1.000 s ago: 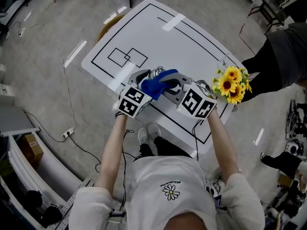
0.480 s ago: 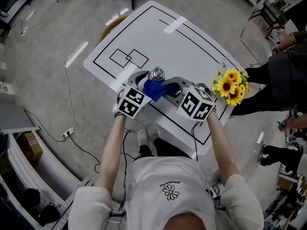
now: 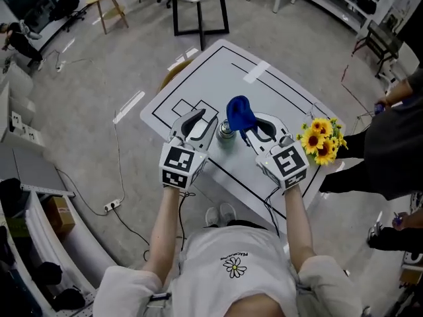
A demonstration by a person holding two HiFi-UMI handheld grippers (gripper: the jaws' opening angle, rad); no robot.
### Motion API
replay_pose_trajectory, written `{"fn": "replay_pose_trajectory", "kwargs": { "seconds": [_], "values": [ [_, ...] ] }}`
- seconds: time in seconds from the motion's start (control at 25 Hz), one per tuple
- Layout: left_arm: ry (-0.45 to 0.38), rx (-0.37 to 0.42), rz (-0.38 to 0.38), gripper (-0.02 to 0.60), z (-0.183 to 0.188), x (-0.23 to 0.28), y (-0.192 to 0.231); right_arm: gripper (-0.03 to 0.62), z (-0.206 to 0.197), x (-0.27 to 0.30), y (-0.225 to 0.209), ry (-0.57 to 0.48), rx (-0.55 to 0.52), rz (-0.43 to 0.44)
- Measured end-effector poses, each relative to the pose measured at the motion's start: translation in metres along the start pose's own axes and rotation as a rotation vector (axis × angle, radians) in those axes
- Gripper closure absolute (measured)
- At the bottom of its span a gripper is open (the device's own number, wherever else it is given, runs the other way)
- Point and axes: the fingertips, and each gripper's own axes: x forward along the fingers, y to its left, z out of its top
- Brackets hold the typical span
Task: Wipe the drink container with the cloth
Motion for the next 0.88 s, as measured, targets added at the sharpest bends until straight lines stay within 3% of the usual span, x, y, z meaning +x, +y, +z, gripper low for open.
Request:
{"fn": "replay_pose_trajectory", "kwargs": {
  "seconds": [0.12, 0.36, 0.56, 0.88],
  "values": [
    [-0.074, -0.02, 0.081, 0.54, 0.025, -0.021, -0.001, 0.551, 0.012, -0.017, 0.0, -0.118, 0.08, -0.116],
    [-0.113, -0.116, 0.24, 0.583, 0.017, -0.062, -0.018, 0.551, -0.003, -0.048, 0.028, -0.201, 0.239, -0.217],
    [-0.122, -0.063, 0.321, 0.583, 0.006, -0.073, -0.03, 0.551, -0.017, -0.055, 0.035, -0.187, 0.278, -0.237],
    [-0.121, -0.099, 0.353, 0.583, 0.006, -0.077, -0.036, 0.551, -0.014, -0.063, 0.038, -0.191, 0.259, -0.233]
  ]
}}
